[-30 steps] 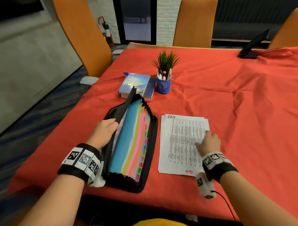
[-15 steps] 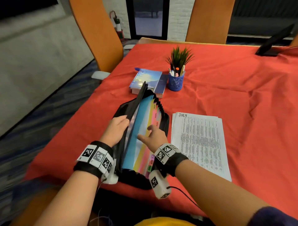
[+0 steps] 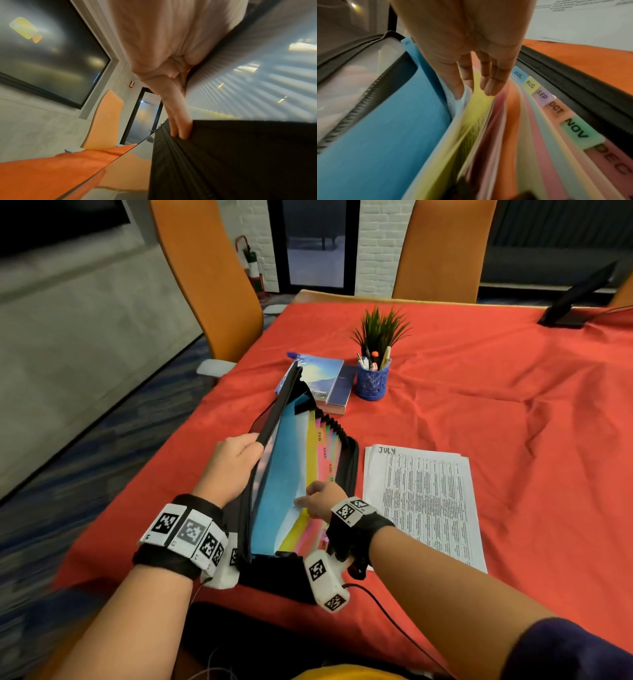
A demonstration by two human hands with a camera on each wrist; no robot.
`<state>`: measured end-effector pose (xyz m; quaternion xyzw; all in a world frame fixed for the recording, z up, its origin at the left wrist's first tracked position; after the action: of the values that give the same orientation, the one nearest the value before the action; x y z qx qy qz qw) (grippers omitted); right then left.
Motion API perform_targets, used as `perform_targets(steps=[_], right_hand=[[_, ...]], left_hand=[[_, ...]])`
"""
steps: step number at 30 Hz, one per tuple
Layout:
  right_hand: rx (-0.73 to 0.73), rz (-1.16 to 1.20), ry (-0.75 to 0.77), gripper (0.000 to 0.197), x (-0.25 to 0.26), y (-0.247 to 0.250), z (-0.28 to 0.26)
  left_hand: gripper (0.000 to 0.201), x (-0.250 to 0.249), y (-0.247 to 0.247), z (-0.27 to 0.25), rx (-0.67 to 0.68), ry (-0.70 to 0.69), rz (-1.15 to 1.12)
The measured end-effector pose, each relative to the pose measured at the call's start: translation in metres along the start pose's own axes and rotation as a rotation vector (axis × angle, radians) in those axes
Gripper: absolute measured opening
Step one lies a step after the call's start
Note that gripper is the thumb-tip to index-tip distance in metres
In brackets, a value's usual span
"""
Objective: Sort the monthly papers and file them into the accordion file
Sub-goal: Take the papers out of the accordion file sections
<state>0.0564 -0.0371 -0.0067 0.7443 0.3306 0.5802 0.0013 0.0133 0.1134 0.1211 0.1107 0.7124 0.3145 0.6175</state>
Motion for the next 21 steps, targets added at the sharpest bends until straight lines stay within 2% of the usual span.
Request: perform_targets(steps=[6, 11, 14, 17, 19, 21], right_hand=[[-0.068, 0.097, 0.051, 0.025, 0.021, 0.007, 0.007], [-0.083, 0.112, 0.078, 0.017, 0.029, 0.013, 0.016], [-0.106, 0.068, 0.073, 0.018, 0.024, 0.023, 0.015], [-0.184, 0.071, 0.057, 0.010, 0.016, 0.036, 0.012], [-0.239, 0.106, 0.046, 0.011, 0.011, 0.047, 0.007], [-0.292, 0.035, 0.060, 0.018, 0.008, 0.065, 0.004]], left_hand=[[0.025, -0.029, 0.021, -0.003, -0.075, -0.061, 0.047], [0.026, -0.042, 0.015, 0.004, -0.082, -0.072, 0.027], [0.027, -0.038, 0.001, 0.012, -0.046, -0.053, 0.008], [0.026, -0.035, -0.016, 0.016, 0.009, -0.025, 0.010], [0.021, -0.034, -0.025, 0.015, 0.029, -0.008, 0.020], [0.019, -0.031, -0.030, 0.015, 0.033, 0.007, 0.006]])
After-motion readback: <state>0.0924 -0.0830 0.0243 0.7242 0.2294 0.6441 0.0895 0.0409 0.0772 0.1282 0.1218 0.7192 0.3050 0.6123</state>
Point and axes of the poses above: each hand's wrist, its own z-axis towards the middle knuckle, its own y-axis out of the back of the hand, x = y × z, the point moved 4 cm from there along z, towards the middle knuckle, and after that the axes turned 11 degrees about y, right-handed, at the moved point
